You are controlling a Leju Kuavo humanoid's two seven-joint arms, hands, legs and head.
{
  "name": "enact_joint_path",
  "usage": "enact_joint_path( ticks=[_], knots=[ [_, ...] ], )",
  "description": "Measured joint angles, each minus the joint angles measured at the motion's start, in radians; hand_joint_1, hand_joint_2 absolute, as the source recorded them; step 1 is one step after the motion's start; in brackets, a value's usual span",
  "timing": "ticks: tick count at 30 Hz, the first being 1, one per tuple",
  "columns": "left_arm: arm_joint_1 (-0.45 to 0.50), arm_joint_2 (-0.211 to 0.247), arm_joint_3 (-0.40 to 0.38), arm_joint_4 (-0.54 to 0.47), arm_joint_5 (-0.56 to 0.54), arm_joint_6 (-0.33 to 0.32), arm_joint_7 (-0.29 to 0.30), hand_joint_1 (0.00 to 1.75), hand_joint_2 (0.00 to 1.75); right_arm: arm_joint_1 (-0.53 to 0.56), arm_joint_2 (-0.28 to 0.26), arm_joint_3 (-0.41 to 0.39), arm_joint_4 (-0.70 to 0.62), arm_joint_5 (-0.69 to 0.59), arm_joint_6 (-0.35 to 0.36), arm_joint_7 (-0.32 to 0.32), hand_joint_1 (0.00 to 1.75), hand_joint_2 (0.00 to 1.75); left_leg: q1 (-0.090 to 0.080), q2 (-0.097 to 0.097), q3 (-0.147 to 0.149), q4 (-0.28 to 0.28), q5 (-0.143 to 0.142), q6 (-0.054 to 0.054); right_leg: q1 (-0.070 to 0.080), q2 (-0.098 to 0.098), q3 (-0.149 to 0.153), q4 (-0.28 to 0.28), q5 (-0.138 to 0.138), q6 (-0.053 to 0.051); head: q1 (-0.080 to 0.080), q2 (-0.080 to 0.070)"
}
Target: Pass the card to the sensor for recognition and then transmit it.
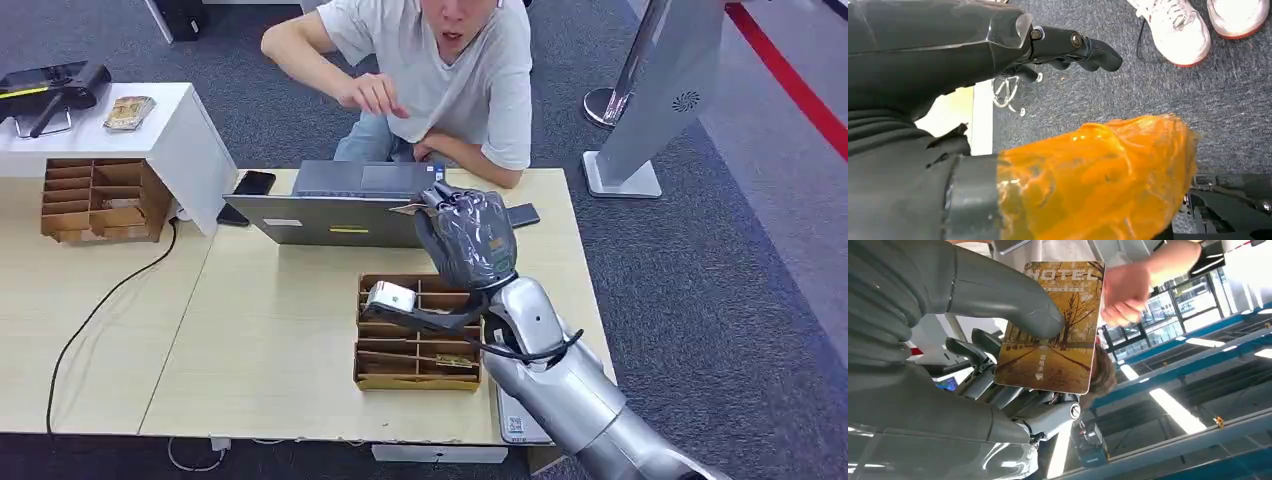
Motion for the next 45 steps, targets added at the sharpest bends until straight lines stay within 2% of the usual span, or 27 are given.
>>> enact_joint_path(
  ticks=[9, 15, 19, 25, 28, 32, 36, 42, 45],
  knots=[
    [0.0, 0.0, 0.0, 0.0, 0.005, 0.003, 0.0, 0.0, 0.0, 0.001, 0.0, 0.002, -0.016, -0.035, -0.002, -0.018, 1.75, 1.75, 0.0, 0.0, 0.0, 0.0, 0.0, 0.0, 0.0, 0.0, 0.0, 0.0, 0.0, 0.0, 0.0, 0.0],
    [0.0, 0.0, 0.0, 0.0, 0.021, 0.01, -0.002, 0.0, 0.0, 0.018, 0.0, 0.003, -0.049, -0.119, 0.007, -0.052, 1.75, 1.75, 0.0, 0.0, 0.0, 0.0, 0.0, 0.0, 0.0, 0.0, 0.0, 0.0, 0.0, 0.0, 0.0, 0.0],
    [0.001, -0.001, 0.001, 0.0, 0.034, 0.013, -0.007, 0.0, 0.0, 0.066, -0.016, 0.001, -0.089, -0.187, 0.007, -0.084, 1.75, 1.75, 0.0, 0.0, 0.0, 0.0, 0.0, 0.0, 0.0, 0.0, 0.0, 0.0, 0.0, 0.0, 0.0, 0.0],
    [0.001, -0.002, 0.006, 0.0, 0.065, 0.025, -0.019, 0.0, 0.0, 0.198, -0.043, -0.032, -0.145, -0.344, 0.003, -0.186, 1.75, 1.75, 0.0, 0.0, 0.0, 0.0, -0.001, 0.0, 0.0, 0.0, 0.0, -0.001, 0.0, 0.0, 0.0, 0.0],
    [0.001, -0.002, 0.011, 0.0, 0.071, 0.028, -0.021, 0.0, 0.0, 0.241, -0.052, -0.043, -0.159, -0.371, 0.007, -0.204, 1.75, 1.75, 0.0, 0.0, 0.0, 0.0, -0.001, 0.0, 0.0, 0.0, -0.001, -0.001, 0.0, 0.0, 0.0, 0.0],
    [0.002, -0.003, 0.015, 0.0, 0.086, 0.032, -0.025, 0.0, 0.0, 0.309, -0.053, -0.075, -0.18, -0.503, 0.078, -0.262, 1.75, 1.75, 0.0, 0.0, 0.0, 0.0, -0.001, 0.0, 0.0, 0.0, -0.001, -0.001, 0.0, 0.0, 0.0, 0.0],
    [0.002, -0.005, 0.021, 0.0, 0.097, 0.034, -0.032, 0.0, 0.0, 0.402, -0.055, -0.121, -0.202, -0.679, 0.179, -0.331, 1.75, 1.75, 0.0, 0.0, 0.0, 0.0, -0.001, 0.0, 0.0, 0.0, -0.001, -0.001, 0.0, 0.0, 0.0, 0.0],
    [0.002, -0.004, 0.021, 0.0, 0.109, 0.033, -0.034, 0.0, 0.0, 0.51, -0.07, -0.197, -0.235, -0.844, 0.324, -0.37, 1.75, 1.75, 0.0, 0.0, -0.001, 0.0, -0.001, 0.001, 0.0, 0.0, -0.001, -0.001, -0.001, 0.001, 0.0, 0.0],
    [0.002, -0.004, 0.021, 0.0, 0.11, 0.033, -0.034, 0.0, 0.0, 0.541, -0.074, -0.227, -0.247, -0.869, 0.348, -0.374, 1.75, 1.75, 0.0, 0.0, -0.001, 0.0, -0.001, 0.001, 0.0, 0.0, -0.001, -0.001, -0.001, 0.001, 0.0, 0.0]
  ],
)
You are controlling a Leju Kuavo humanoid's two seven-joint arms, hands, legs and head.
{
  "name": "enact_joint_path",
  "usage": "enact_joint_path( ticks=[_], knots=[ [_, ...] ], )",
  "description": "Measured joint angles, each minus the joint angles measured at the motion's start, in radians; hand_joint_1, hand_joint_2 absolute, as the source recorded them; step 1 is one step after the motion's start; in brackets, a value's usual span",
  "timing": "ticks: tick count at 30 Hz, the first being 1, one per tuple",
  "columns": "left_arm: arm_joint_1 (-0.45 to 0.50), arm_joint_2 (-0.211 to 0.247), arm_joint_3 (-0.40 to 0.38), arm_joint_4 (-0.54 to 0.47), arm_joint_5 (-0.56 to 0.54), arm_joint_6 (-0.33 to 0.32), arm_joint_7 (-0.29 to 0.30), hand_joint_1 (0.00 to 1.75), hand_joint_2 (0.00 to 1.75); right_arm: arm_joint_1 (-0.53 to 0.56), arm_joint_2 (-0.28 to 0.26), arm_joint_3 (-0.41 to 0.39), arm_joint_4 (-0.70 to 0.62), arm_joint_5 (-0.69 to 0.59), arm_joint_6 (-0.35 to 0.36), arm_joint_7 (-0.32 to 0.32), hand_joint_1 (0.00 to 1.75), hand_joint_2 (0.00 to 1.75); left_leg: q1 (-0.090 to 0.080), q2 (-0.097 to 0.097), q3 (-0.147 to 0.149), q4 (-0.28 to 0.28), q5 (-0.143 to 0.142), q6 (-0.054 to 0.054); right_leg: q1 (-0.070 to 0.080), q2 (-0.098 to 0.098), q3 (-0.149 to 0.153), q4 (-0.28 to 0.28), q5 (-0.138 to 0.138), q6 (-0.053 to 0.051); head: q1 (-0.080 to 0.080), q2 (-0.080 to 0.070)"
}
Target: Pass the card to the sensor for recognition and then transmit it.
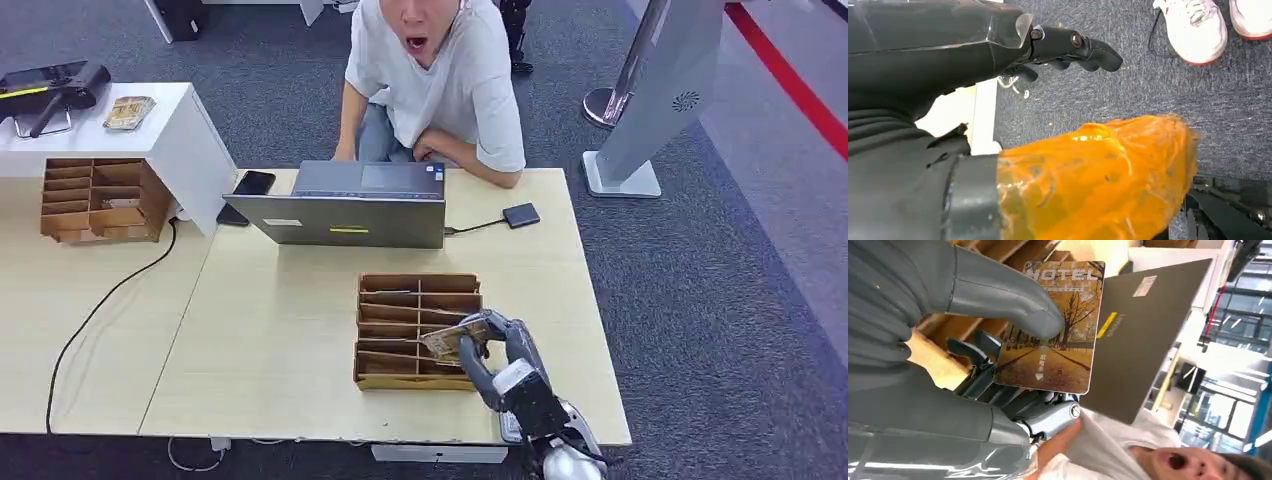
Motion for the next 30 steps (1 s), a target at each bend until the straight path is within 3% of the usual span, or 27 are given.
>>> enact_joint_path(
  ticks=[9, 30],
  knots=[
    [0.0, 0.0, 0.0, 0.0, 0.005, 0.001, -0.001, 0.0, 0.0, 0.049, -0.006, -0.059, -0.029, -0.072, 0.053, 0.0, 1.75, 1.75, 0.0, 0.0, 0.0, 0.0, 0.0, 0.0, 0.0, 0.0, 0.0, 0.0, 0.0, 0.0, 0.0, 0.0],
    [0.0, 0.0, 0.0, 0.0, 0.009, 0.001, -0.005, 0.0, 0.0, 0.08, -0.014, -0.112, -0.027, -0.104, 0.076, 0.011, 1.75, 1.75, 0.0, 0.0, 0.0, 0.0, 0.0, 0.0, 0.0, 0.0, 0.0, 0.0, 0.0, 0.0, 0.0, 0.0]
  ],
)
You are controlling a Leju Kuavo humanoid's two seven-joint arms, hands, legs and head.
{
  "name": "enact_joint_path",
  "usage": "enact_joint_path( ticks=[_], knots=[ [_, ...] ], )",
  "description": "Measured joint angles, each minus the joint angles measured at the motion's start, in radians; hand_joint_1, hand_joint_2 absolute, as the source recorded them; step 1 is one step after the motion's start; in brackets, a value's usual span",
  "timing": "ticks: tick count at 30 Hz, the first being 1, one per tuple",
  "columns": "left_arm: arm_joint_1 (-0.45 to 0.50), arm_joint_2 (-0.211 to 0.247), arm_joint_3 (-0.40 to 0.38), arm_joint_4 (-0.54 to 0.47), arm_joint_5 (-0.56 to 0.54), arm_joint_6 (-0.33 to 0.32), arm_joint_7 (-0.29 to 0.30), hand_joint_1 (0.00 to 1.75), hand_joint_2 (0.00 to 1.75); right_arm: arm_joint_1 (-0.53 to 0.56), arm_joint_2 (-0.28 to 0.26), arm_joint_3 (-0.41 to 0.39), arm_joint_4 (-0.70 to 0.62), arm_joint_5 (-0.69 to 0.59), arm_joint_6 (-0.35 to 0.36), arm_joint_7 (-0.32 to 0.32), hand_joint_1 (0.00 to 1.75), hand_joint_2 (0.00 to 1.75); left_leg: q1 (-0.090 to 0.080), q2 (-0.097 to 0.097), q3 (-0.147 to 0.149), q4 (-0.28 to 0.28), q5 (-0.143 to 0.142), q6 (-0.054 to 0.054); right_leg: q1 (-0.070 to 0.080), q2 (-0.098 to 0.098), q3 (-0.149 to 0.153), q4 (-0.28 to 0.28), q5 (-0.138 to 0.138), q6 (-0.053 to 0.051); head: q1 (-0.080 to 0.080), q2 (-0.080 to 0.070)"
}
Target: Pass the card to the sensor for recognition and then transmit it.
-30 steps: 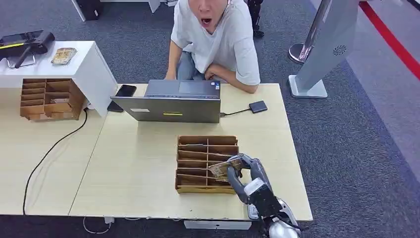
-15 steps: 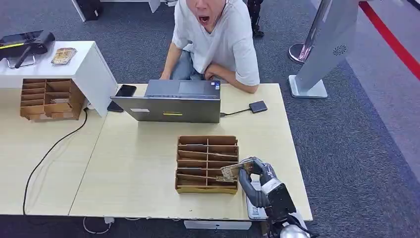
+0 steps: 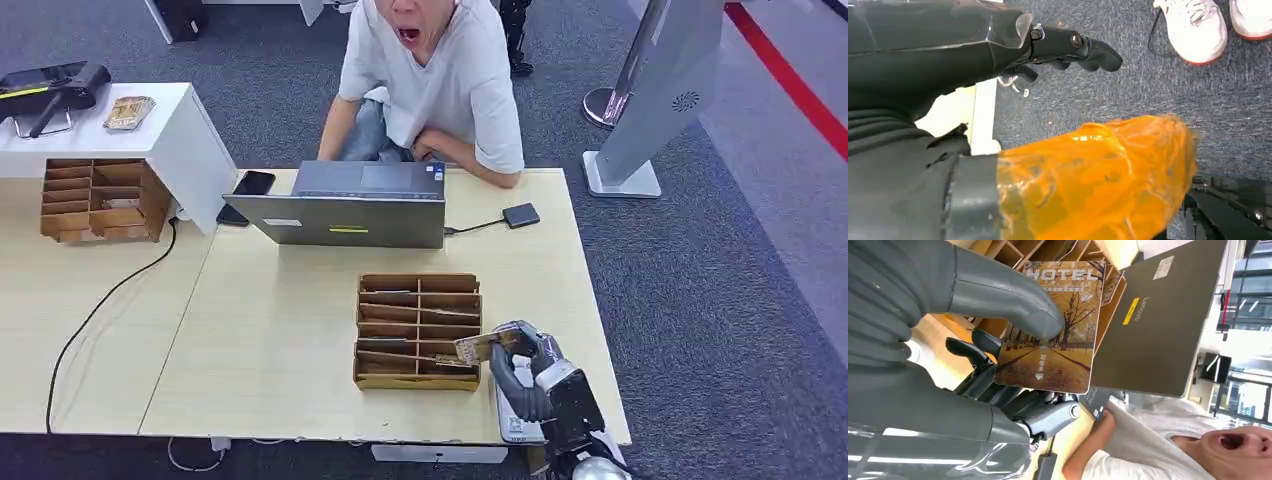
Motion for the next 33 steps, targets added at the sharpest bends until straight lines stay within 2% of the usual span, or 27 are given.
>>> enact_joint_path(
  ticks=[30, 31, 32, 33],
  knots=[
    [0.0, 0.0, 0.0, 0.0, 0.001, 0.0, -0.001, 0.0, 0.0, 0.005, 0.0, -0.01, 0.0, 0.0, 0.0, 0.0, 1.75, 1.75, 0.0, 0.0, 0.0, 0.0, 0.0, 0.0, 0.0, 0.0, 0.0, 0.0, 0.0, 0.0, 0.0, 0.0],
    [0.0, 0.0, 0.0, 0.0, 0.001, 0.0, -0.001, 0.0, 0.0, 0.005, 0.0, -0.01, 0.0, 0.0, 0.0, 0.01, 1.75, 1.75, 0.0, 0.0, 0.0, 0.0, 0.0, 0.0, 0.0, 0.0, 0.0, 0.0, 0.0, 0.0, 0.0, 0.0],
    [0.0, 0.0, 0.0, 0.0, 0.001, 0.001, -0.001, 0.0, 0.0, 0.008, -0.003, -0.012, 0.003, 0.002, -0.005, 0.055, 1.75, 1.75, 0.0, 0.0, 0.001, 0.0, 0.0, 0.0, 0.0, 0.0, 0.0, 0.0, 0.0, 0.0, 0.0, 0.0],
    [0.0, 0.0, 0.0, 0.0, 0.0, 0.001, -0.001, 0.0, 0.0, 0.019, -0.014, -0.018, 0.014, -0.001, -0.009, 0.062, 1.75, 1.75, 0.0, -0.001, 0.0, 0.0, 0.0, 0.0, 0.0, -0.001, 0.0, 0.0, 0.0, 0.0, 0.0, 0.0]
  ],
)
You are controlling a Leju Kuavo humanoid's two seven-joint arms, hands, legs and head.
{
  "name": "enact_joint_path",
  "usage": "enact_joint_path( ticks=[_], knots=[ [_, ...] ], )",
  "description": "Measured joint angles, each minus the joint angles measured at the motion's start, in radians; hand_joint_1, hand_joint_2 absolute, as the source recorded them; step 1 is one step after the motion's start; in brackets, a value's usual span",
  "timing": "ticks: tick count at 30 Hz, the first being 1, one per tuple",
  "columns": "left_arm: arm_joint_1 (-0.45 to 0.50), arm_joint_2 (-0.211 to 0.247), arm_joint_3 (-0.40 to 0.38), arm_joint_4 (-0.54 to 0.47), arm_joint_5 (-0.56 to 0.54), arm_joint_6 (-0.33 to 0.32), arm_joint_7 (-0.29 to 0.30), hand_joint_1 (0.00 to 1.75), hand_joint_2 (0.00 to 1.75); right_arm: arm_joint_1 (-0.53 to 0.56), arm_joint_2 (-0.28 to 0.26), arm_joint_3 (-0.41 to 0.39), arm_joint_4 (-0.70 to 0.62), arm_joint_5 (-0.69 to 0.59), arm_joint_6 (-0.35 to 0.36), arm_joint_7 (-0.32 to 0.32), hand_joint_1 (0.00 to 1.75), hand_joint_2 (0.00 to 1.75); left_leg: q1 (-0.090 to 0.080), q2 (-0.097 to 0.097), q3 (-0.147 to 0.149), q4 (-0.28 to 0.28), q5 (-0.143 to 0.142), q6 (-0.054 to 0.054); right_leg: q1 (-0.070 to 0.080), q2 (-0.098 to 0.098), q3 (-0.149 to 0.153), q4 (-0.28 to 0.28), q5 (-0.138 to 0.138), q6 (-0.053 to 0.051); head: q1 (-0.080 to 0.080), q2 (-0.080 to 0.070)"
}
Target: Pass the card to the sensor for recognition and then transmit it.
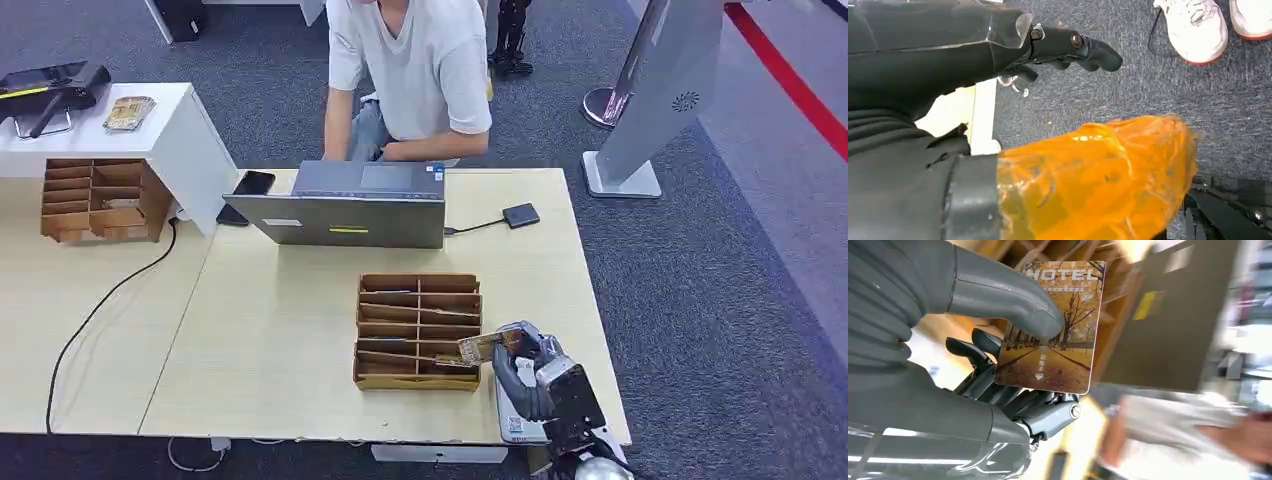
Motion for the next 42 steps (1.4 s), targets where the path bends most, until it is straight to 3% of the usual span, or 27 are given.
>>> enact_joint_path(
  ticks=[5, 42],
  knots=[
    [0.001, 0.0, 0.001, 0.0, -0.007, 0.003, 0.0, 0.0, 0.0, 0.053, -0.03, -0.019, 0.045, -0.013, 0.001, -0.05, 1.75, 1.75, 0.0, -0.001, -0.002, 0.0, 0.0, 0.0, 0.0, -0.001, 0.0, 0.0, 0.0, 0.0, 0.001, 0.0],
    [0.001, 0.0, 0.001, 0.0, 0.0, 0.003, -0.001, 0.0, 0.0, 0.062, -0.084, -0.026, 0.08, 0.061, -0.007, -0.025, 1.75, 1.75, 0.0, 0.0, -0.001, 0.0, -0.001, 0.0, 0.0, -0.001, 0.0, 0.0, 0.0, 0.0, 0.0, 0.0]
  ],
)
